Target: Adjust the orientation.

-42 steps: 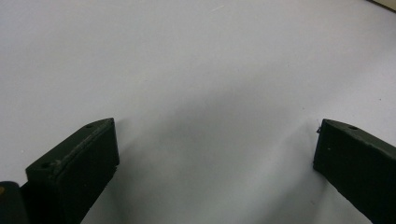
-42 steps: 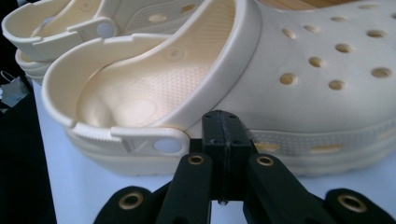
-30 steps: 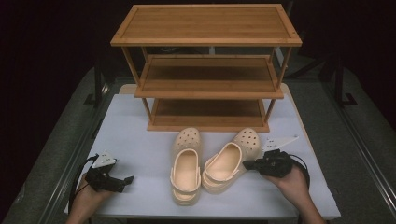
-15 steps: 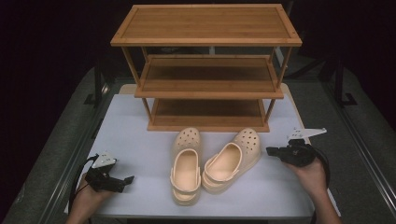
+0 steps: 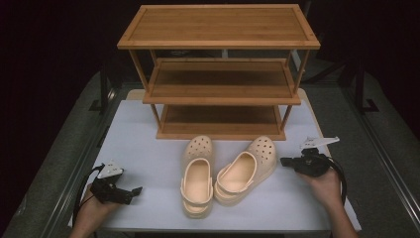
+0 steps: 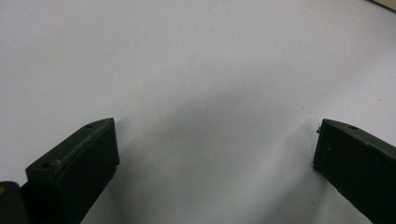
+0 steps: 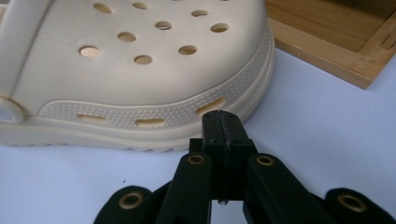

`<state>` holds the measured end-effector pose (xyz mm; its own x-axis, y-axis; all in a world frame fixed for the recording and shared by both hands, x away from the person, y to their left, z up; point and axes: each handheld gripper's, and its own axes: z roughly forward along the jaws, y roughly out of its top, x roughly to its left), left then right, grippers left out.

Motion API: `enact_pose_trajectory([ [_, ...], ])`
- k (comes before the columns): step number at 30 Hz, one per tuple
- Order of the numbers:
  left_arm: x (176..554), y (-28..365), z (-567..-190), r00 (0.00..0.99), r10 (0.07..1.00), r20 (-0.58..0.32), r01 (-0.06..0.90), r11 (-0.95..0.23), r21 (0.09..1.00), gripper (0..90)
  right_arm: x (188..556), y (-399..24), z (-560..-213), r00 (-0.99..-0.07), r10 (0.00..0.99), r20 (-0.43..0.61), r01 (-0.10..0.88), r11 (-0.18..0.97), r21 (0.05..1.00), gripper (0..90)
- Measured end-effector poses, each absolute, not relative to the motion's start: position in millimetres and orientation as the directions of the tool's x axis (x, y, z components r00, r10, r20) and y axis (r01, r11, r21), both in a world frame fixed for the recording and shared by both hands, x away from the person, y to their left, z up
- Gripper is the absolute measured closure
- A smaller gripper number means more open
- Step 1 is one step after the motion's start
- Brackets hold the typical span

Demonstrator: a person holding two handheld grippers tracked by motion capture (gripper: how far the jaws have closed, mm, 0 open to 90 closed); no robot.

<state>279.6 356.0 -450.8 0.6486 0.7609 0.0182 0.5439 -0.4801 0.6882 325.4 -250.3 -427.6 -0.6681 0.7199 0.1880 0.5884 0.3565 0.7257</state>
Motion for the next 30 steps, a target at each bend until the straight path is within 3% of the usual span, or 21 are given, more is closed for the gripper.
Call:
enact_pose_trajectory([
  [30, 280, 356, -451, 0.648, 0.761, 0.018, 0.543, -0.478, 0.69, 0.0, 372, -210, -436, -0.705, 0.68, 0.203, 0.581, 0.387, 0.716, 89.8],
])
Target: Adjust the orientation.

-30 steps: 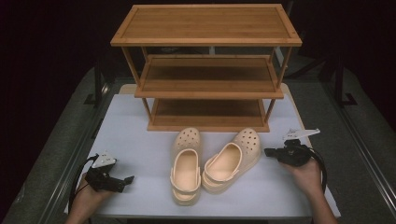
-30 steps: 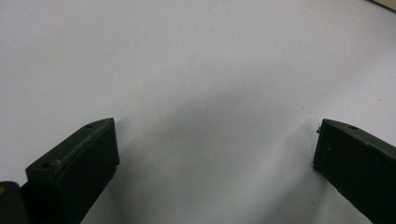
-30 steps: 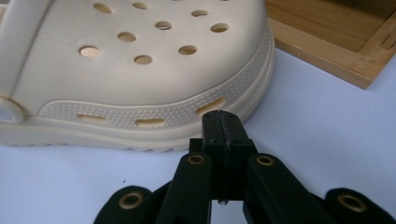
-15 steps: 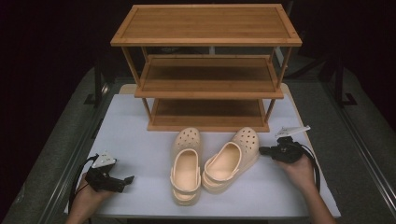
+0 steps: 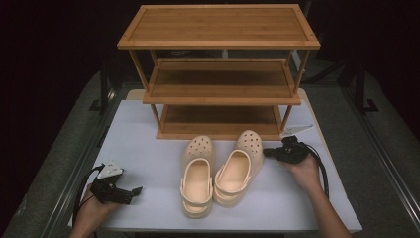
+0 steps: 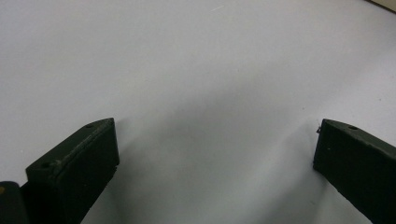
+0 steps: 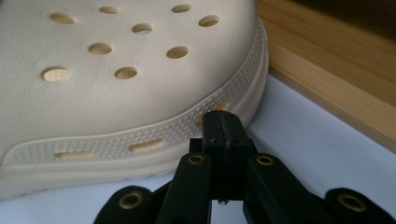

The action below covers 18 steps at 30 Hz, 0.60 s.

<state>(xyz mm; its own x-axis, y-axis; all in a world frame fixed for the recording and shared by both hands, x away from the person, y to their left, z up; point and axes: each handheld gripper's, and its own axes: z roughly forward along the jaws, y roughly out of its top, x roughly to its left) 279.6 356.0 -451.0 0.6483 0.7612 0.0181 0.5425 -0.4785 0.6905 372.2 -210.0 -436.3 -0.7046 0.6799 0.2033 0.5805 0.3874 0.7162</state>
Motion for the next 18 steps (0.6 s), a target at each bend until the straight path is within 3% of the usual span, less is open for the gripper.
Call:
enact_pose_trajectory([
  [18, 280, 356, -451, 0.648, 0.761, 0.017, 0.544, -0.479, 0.689, 0.0, 407, -160, -436, -0.749, 0.627, 0.216, 0.552, 0.408, 0.727, 89.8],
])
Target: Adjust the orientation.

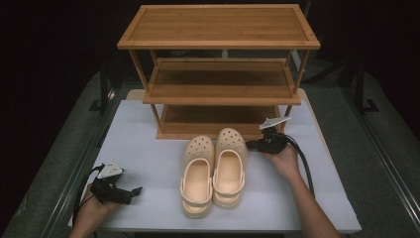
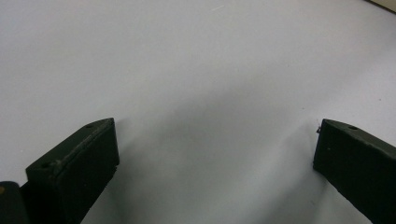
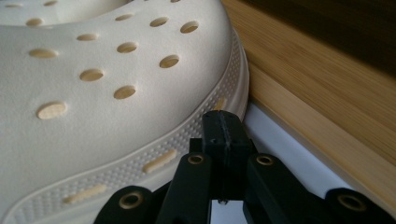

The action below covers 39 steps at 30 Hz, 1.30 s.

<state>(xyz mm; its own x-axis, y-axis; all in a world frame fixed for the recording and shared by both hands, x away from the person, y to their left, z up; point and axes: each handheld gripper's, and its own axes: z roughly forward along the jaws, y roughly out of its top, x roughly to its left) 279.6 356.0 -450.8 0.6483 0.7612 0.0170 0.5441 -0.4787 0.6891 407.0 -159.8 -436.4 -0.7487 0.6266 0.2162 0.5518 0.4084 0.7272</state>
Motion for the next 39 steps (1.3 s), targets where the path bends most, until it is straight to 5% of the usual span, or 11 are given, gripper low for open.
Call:
enact_pose_trajectory([
  [16, 280, 356, -451, 0.648, 0.761, 0.017, 0.543, -0.478, 0.691, 0.0, 404, -165, -433, -0.709, 0.671, 0.219, 0.575, 0.37, 0.73, 85.6],
  [31, 279, 356, -451, 0.649, 0.76, 0.017, 0.544, -0.48, 0.688, 0.0, 350, -203, -407, -0.674, 0.713, 0.193, 0.567, 0.332, 0.754, 50.3],
  [39, 280, 356, -451, 0.65, 0.76, 0.016, 0.544, -0.48, 0.688, 0.0, 324, -208, -402, -0.684, 0.7, 0.208, 0.547, 0.303, 0.78, 42.5],
])
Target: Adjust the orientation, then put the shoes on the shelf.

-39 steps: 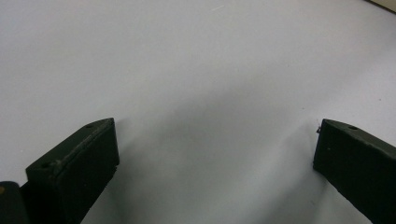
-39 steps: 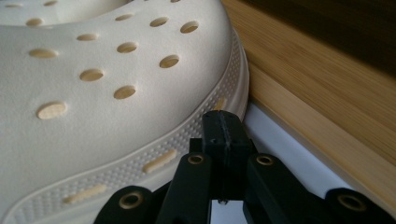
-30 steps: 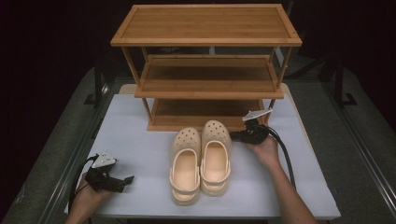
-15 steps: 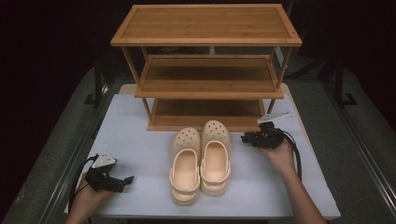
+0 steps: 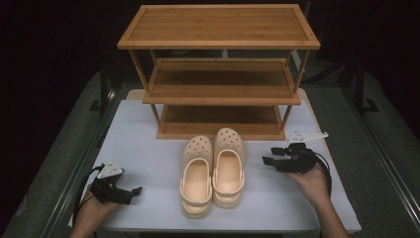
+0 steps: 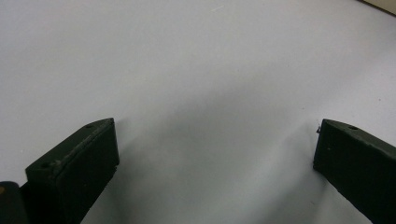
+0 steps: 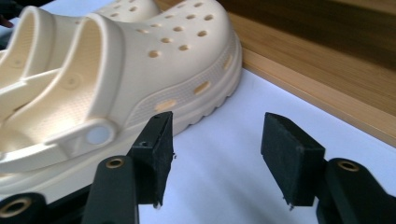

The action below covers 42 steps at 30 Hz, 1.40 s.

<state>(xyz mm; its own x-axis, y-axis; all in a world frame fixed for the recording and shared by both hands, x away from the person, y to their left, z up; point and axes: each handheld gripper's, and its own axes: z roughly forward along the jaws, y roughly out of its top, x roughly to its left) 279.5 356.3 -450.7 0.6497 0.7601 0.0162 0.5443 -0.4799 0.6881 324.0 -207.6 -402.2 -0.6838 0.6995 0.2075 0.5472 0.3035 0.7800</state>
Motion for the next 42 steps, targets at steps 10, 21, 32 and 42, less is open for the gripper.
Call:
enact_pose_trajectory([
  [10, 280, 356, -449, 0.641, 0.767, 0.004, 0.553, -0.466, 0.691, 0.0, 316, -198, -392, -0.709, 0.669, 0.221, 0.523, 0.289, 0.802, 34.0],
  [21, 278, 320, -419, 0.695, 0.719, -0.02, 0.49, -0.453, 0.745, 0.0, 312, -176, -381, -0.745, 0.633, 0.209, 0.496, 0.316, 0.809, 29.0],
  [32, 293, 264, -386, 0.792, 0.61, -0.035, 0.39, -0.46, 0.798, 5.2, 315, -149, -377, -0.771, 0.604, 0.204, 0.48, 0.339, 0.809, 26.7],
  [42, 312, 222, -379, 0.834, 0.551, -0.028, 0.356, -0.498, 0.791, 6.9, 329, -130, -385, -0.762, 0.613, 0.208, 0.5, 0.354, 0.79, 26.5],
])
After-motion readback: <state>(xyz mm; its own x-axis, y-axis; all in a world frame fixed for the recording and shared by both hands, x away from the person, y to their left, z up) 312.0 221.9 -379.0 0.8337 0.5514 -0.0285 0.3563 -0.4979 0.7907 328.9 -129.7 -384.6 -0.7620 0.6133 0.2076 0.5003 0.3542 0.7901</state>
